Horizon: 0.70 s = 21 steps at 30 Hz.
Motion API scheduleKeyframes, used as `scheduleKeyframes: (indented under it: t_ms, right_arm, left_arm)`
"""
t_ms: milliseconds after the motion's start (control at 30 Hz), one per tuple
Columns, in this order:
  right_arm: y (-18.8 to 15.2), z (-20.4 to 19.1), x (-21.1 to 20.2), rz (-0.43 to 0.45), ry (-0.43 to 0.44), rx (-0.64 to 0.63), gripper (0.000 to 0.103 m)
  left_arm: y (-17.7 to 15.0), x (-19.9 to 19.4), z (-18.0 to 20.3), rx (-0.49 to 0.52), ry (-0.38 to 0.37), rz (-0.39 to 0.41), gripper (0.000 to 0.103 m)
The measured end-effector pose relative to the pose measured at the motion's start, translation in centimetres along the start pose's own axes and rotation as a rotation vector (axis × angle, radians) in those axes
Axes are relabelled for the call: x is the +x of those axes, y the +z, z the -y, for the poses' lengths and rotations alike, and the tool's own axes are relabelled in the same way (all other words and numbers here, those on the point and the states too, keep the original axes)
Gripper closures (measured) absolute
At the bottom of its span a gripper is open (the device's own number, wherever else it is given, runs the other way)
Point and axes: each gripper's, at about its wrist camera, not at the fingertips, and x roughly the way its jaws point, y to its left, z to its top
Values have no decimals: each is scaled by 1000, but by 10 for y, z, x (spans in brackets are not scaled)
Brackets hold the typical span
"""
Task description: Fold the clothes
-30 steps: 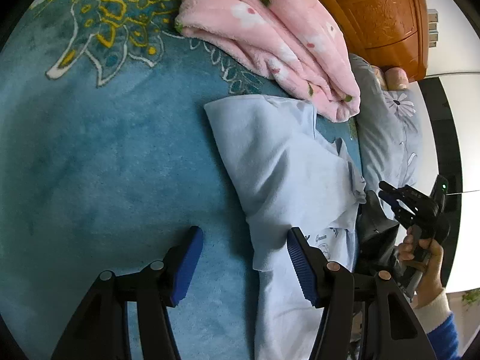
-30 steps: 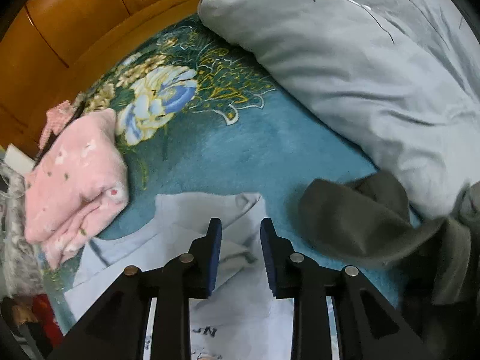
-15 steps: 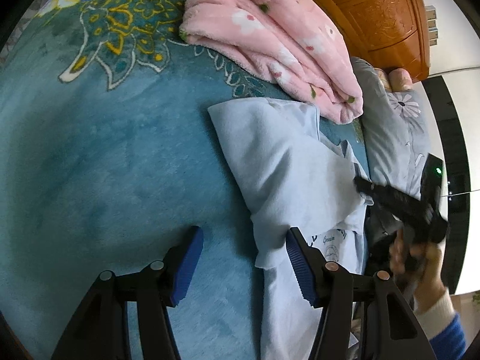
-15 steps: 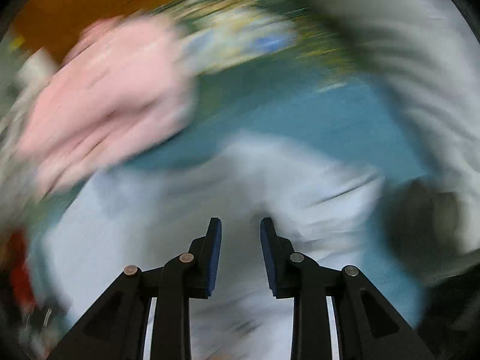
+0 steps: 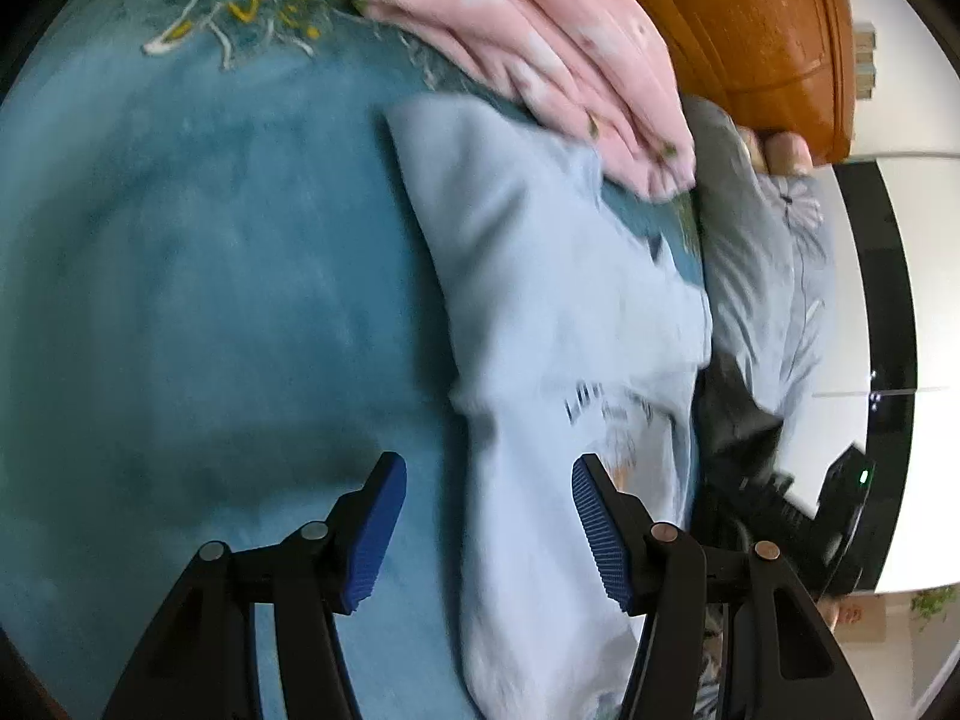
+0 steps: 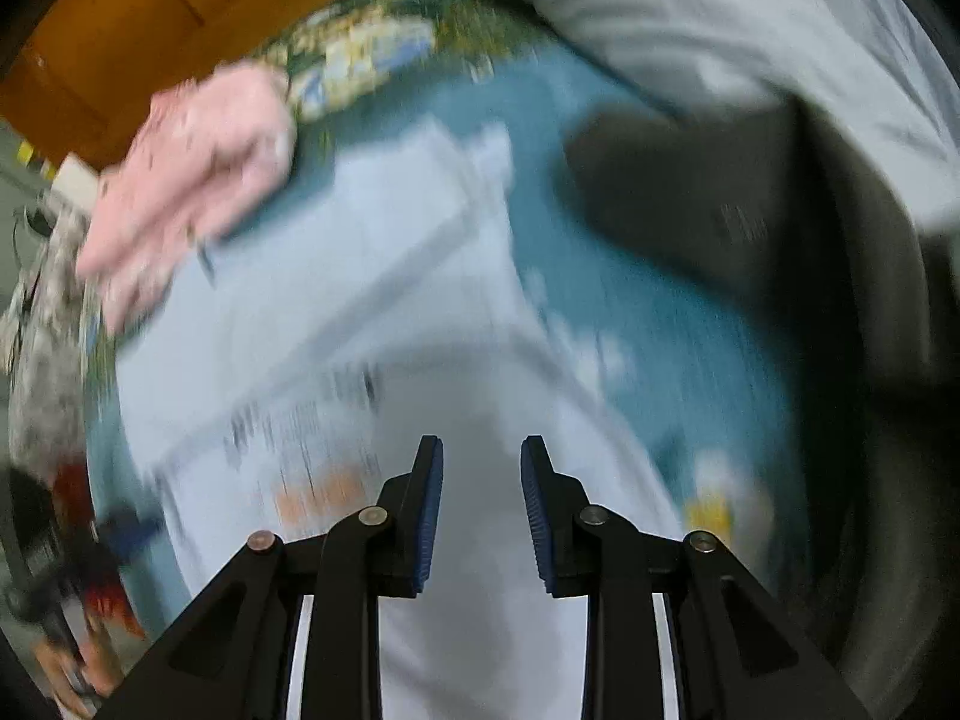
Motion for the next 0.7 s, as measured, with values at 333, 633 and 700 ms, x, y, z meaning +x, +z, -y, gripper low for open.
scheduleKeyframes:
  t_ms: [333,633,700]
  right_arm:
    - [-73,38,-41,17,26,65,76]
    - [-92,58,-34,-42,-140,-51,75]
    - [-96,63,-25,-66,-189,-82,75]
  left_arm:
    - [-75,-4,58,41,147,-60,41]
    - [-178,44,112,273,424,-133,41]
    - [-190,51,116,297,421,-166,41]
